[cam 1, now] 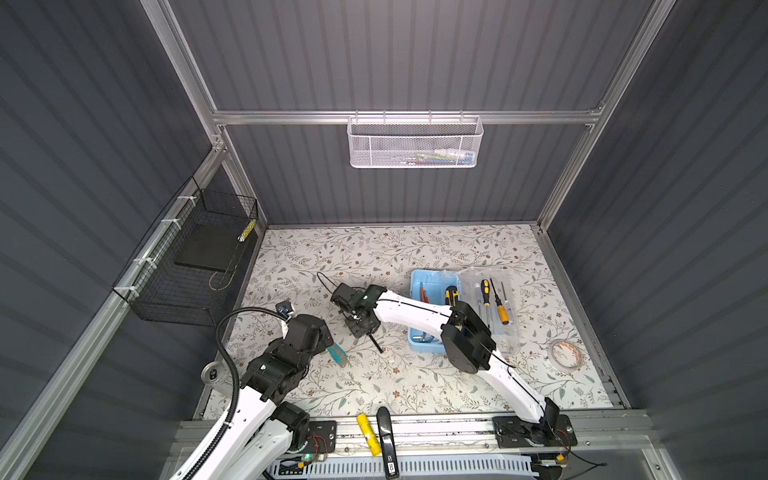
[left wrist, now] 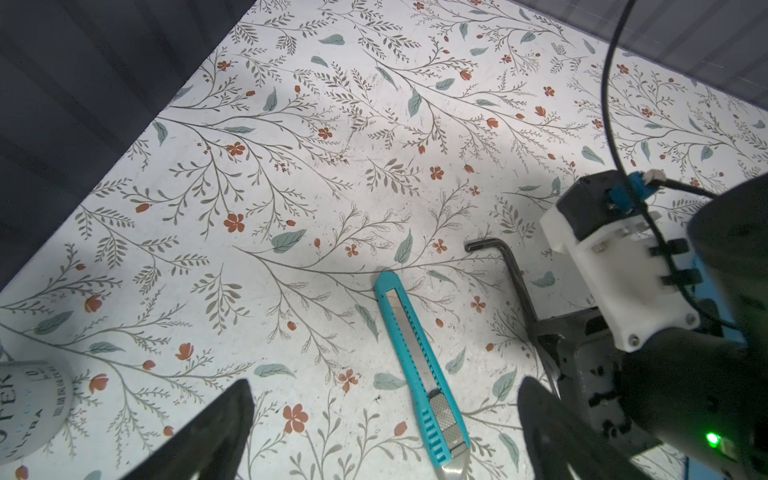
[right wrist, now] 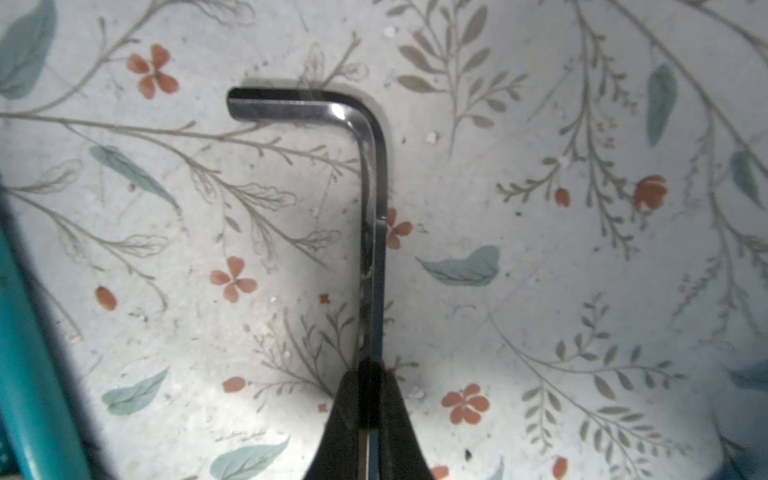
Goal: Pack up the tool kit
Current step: 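Lift the black hex key and carry it over the blue box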
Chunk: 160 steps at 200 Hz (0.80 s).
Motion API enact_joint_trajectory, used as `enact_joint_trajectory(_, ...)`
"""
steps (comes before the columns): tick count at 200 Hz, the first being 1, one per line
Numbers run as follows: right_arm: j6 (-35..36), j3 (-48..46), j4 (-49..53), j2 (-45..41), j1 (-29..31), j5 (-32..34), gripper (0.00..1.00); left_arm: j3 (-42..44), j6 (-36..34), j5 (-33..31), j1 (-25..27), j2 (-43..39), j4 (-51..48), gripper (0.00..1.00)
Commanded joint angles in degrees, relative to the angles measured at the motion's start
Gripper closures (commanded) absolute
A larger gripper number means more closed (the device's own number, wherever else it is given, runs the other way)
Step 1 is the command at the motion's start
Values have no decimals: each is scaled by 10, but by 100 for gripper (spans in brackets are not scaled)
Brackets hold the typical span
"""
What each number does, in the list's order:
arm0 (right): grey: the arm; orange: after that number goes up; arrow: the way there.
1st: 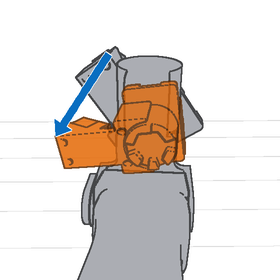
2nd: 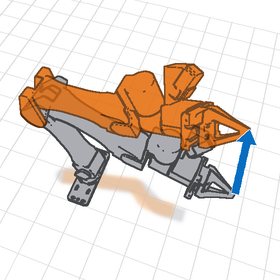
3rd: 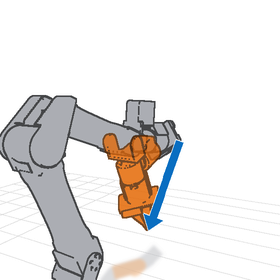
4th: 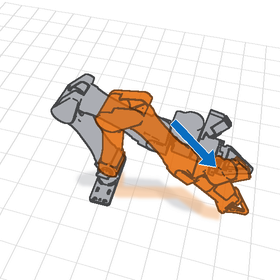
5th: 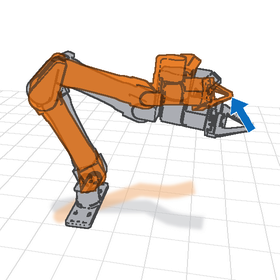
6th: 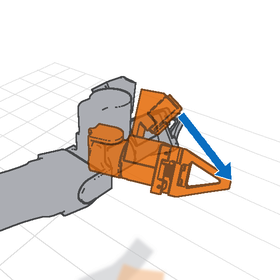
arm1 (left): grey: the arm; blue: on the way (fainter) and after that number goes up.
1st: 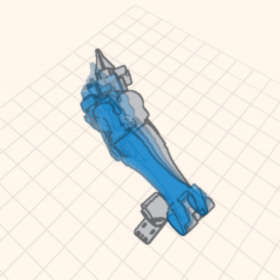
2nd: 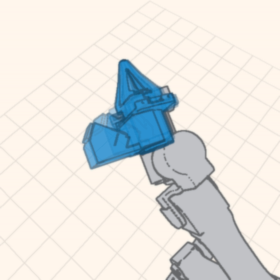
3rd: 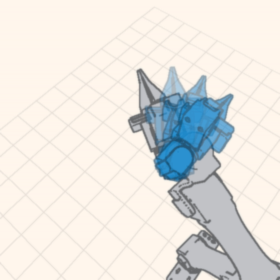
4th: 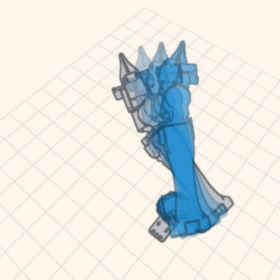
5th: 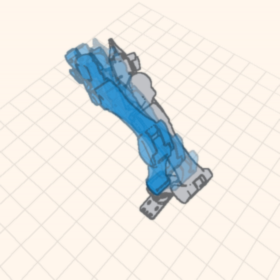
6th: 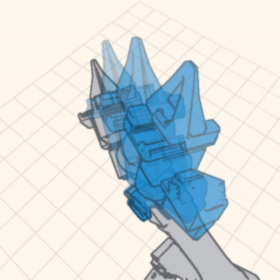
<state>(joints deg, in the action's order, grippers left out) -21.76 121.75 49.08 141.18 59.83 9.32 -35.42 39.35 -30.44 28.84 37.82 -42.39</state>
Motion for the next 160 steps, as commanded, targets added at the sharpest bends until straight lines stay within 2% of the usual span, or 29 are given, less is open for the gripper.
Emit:
enact_joint_trajectory(1, -34, -30, 6, -48, -11, 9, 100, -9, -10, -1, 1, 6, 1, 1)
enact_joint_trajectory(36, -71, -118, -48, -146, -30, 13, 100, -7, -14, 1, 1, 11, 9, 1)
enact_joint_trajectory(71, -109, -220, -101, -244, -59, 52, 100, -5, -16, 3, 1, 13, 14, 1)
enact_joint_trajectory(102, -140, -291, -106, -312, -89, 97, 100, -3, -14, 6, 0, 14, 17, 1)
enact_joint_trajectory(160, -181, -385, -94, -370, -133, 147, 100, 2, -16, 8, 0, 15, 25, 1)
